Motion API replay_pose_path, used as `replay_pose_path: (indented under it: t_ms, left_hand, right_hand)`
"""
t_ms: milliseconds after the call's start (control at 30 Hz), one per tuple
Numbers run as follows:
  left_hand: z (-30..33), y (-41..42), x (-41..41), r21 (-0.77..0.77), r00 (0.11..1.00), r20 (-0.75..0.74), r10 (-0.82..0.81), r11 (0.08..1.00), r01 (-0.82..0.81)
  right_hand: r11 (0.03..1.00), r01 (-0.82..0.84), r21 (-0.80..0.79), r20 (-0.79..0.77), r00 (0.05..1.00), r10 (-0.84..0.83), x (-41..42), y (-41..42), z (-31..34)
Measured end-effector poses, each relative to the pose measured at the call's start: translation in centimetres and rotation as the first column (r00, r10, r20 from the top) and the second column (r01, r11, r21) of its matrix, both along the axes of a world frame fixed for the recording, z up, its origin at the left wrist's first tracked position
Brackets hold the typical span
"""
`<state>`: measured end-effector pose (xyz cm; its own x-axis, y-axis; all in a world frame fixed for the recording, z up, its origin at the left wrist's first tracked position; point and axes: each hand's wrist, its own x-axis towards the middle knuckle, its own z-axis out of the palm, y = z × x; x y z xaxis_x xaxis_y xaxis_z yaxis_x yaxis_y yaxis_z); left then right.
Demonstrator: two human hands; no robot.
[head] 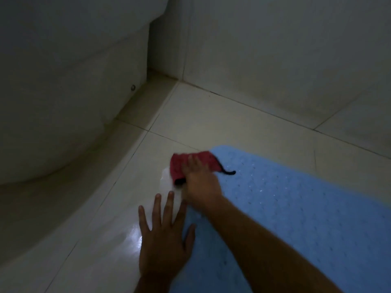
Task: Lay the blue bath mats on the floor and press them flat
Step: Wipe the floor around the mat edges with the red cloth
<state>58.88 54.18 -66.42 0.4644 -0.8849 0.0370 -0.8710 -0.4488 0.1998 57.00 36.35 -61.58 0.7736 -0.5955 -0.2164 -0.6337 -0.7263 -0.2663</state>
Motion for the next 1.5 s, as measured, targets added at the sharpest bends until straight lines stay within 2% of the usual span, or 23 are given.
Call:
replay_pose_path:
  t_ms: [67,200,233,300,333,400,433,467,600,700,933,1000,1067,1133,1200,1267,1333,1500]
  left_hand:
    - [0.1,0.0,0.0,-0.016,1.000,-0.003,0.002,1.000,-0.002]
    - [0.5,-0.3,0.0,0.048,1.000,0.011,0.010,0.999,-0.011]
    - [0.5,-0.2,-0.1,0.058,1.000,0.011,0.013,0.998,-0.014]
    - [0.6,-0.2,-0.3,0.096,1.000,0.020,0.017,0.995,-0.018]
    - [0.7,-0.3,-0.3,0.113,1.000,0.022,0.017,0.993,-0.019]
    - [0.5,-0.3,-0.2,0.129,1.000,0.023,0.019,0.991,-0.022]
    - [0.4,-0.2,-0.1,0.137,1.000,0.025,0.016,0.990,-0.019]
    - [0.3,-0.1,-0.2,0.138,1.000,0.029,0.012,0.990,-0.015]
    - [0.2,-0.2,-0.2,0.124,0.999,0.030,0.018,0.992,-0.022]
    - [0.3,-0.2,-0.3,0.121,0.999,0.032,0.021,0.992,-0.025]
    - [1.2,-0.2,-0.6,0.140,0.998,0.013,0.064,0.988,-0.066]
    - [1.8,-0.6,-1.2,0.084,0.987,-0.046,0.155,0.985,-0.151]
    - [2.7,-2.5,-2.9,-0.052,0.979,-0.063,0.192,0.979,-0.195]
    - [2.8,-6.2,-6.2,-0.150,0.999,-0.013,0.046,0.988,-0.048]
    - [2.5,-10.0,-11.2,-0.127,0.985,0.025,-0.169,0.977,0.171]
    - [1.5,-12.2,-15.3,-0.134,0.956,-0.020,-0.294,0.948,0.289]
    - [0.4,-13.0,-17.4,-0.118,0.940,-0.062,-0.335,0.938,0.327]
    - [0.3,-12.6,-17.0,-0.037,0.947,-0.016,-0.322,0.946,0.321]
  right_hand:
    - [0.988,-0.153,-0.007,0.009,0.988,0.153,-2.0,2.1,-1.1]
    - [0.938,-0.316,-0.142,-0.014,0.948,0.317,-1.4,-4.1,-0.5]
    - [0.938,-0.294,-0.186,0.027,0.952,0.304,-1.0,-5.9,0.5]
    - [0.977,-0.092,-0.190,0.141,0.983,0.120,-0.3,-10.7,1.5]
    - [0.993,0.067,-0.096,0.144,0.988,-0.053,-0.7,-13.3,2.0]
    - [0.928,0.350,0.129,0.121,0.923,-0.365,-3.2,-16.8,2.9]
    - [0.881,0.437,0.179,0.125,0.879,-0.461,-5.2,-17.9,2.9]
    - [0.864,0.464,0.197,0.105,0.866,-0.489,-7.6,-18.7,2.7]
    - [0.867,0.482,0.122,0.128,0.859,-0.496,-13.2,-18.3,1.4]
    - [0.901,0.430,0.048,0.072,0.899,-0.433,-14.7,-16.4,-0.2]
    - [0.928,0.369,0.045,0.028,0.929,-0.370,-15.3,-16.3,-0.8]
    - [0.935,0.352,0.043,0.020,0.935,-0.353,-15.2,-16.2,-1.2]
    - [0.934,0.357,0.033,0.049,0.932,-0.358,-15.3,-16.4,-1.4]
    - [0.933,0.359,0.018,0.065,0.931,-0.359,-15.3,-16.6,-1.6]
    - [0.935,0.354,0.022,0.066,0.933,-0.355,-15.4,-16.6,-1.8]
    - [0.937,0.348,0.032,0.079,0.933,-0.350,-15.5,-16.6,-1.9]
    - [0.936,0.352,0.024,0.072,0.933,-0.353,-15.8,-17.0,-2.1]
    - [0.954,0.289,0.082,0.112,0.948,-0.297,-15.9,-17.4,-1.6]
